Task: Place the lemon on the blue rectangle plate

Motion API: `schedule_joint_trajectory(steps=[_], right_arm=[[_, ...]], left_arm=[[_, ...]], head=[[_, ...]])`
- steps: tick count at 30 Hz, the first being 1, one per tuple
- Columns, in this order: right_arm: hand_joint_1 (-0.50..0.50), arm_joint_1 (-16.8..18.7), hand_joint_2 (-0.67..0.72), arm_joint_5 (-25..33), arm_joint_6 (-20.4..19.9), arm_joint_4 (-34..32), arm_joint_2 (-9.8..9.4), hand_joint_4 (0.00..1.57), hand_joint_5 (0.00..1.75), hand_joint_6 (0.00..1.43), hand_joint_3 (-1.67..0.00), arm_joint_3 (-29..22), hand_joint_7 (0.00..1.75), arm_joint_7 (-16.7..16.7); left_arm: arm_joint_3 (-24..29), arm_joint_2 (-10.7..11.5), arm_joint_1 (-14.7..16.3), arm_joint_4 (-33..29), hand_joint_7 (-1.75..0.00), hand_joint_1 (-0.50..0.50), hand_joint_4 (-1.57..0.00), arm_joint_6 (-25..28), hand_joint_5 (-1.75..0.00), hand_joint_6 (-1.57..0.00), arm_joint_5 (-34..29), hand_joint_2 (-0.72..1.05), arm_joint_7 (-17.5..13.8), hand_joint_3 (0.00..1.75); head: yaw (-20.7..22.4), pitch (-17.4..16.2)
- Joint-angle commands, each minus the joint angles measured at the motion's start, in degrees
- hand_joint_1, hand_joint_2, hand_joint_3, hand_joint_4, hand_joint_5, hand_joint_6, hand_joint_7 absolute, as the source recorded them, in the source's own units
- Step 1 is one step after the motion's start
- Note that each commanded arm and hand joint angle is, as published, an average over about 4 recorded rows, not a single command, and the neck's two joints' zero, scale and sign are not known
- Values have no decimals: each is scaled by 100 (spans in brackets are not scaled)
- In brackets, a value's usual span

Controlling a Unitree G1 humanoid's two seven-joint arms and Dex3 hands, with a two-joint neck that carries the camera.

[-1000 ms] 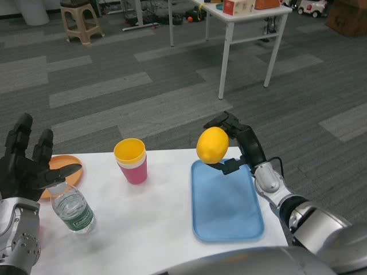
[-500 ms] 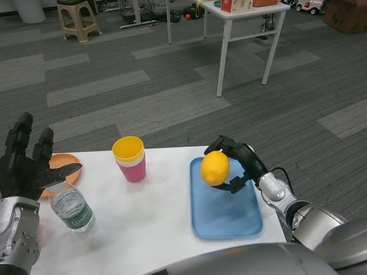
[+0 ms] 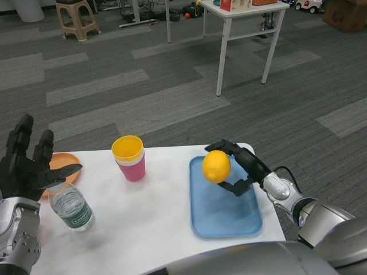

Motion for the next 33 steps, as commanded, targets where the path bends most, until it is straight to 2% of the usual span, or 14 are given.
schedule_joint_trajectory(steps=[1, 5, 10, 13, 22, 25, 27, 28, 31, 33], right_arm=[[-26, -12, -54, 121, 31, 41, -71, 0, 0, 1, -135, -9, 2, 57], [-29, -19, -54, 176, 29, 48, -80, 0, 0, 0, -129, -7, 0, 109], [-29, -21, -54, 215, 23, 50, -89, 0, 0, 0, -109, -7, 0, 202], [-29, -21, -54, 275, 25, 50, -98, 0, 0, 0, -103, 26, 0, 309], [-33, 36, -54, 393, 49, 76, -201, 0, 0, 0, -109, 121, 0, 720], [-33, 106, -54, 554, 49, 103, -212, 0, 0, 0, -93, 116, 0, 777], [-33, 124, -54, 771, 42, 153, -203, 0, 0, 0, -75, 99, 0, 793], [-33, 126, -51, 881, 38, 188, -196, 0, 0, 0, -59, 92, 0, 793], [-33, 161, -29, 1202, 29, 237, -179, 0, 0, 0, -22, 13, 0, 769], [-33, 198, -8, 1314, 16, 182, -172, 0, 0, 0, -10, -64, 0, 714]], left_arm=[[-9, 12, -100, 64, -21, -47, 0, -34, -21, 0, 21, 16, 20, 9], [-9, 12, -111, 90, -21, -46, 0, -34, -21, 0, 21, 16, 20, 9], [-9, 12, -111, 105, -21, -46, 0, -34, -21, 0, 21, 16, 20, 9], [-9, 14, -111, 114, -21, -47, 0, -34, -21, 0, 19, 16, 20, 9], [-49, 41, -148, 200, -21, -47, 0, -34, -21, 0, -10, 16, 20, 9], [-62, 47, -159, 228, -21, -47, 0, -34, -21, 0, -14, 16, 20, 9], [-82, 50, -177, 248, -21, -46, 0, -34, -21, 0, -19, 16, 20, 9], [-89, 52, -186, 257, -21, -46, 0, -34, -21, 0, -21, 16, 20, 9], [-111, 56, -208, 283, -21, -46, 0, -34, -21, 0, -23, 16, 20, 9], [-119, 56, -217, 296, -21, -47, 0, -34, -21, 0, -23, 16, 17, 9]], head=[[6, -11], [22, -21], [29, -47], [22, -72], [24, -159], [8, -178], [-14, -196], [-16, -196], [-28, -201], [-37, -217]])
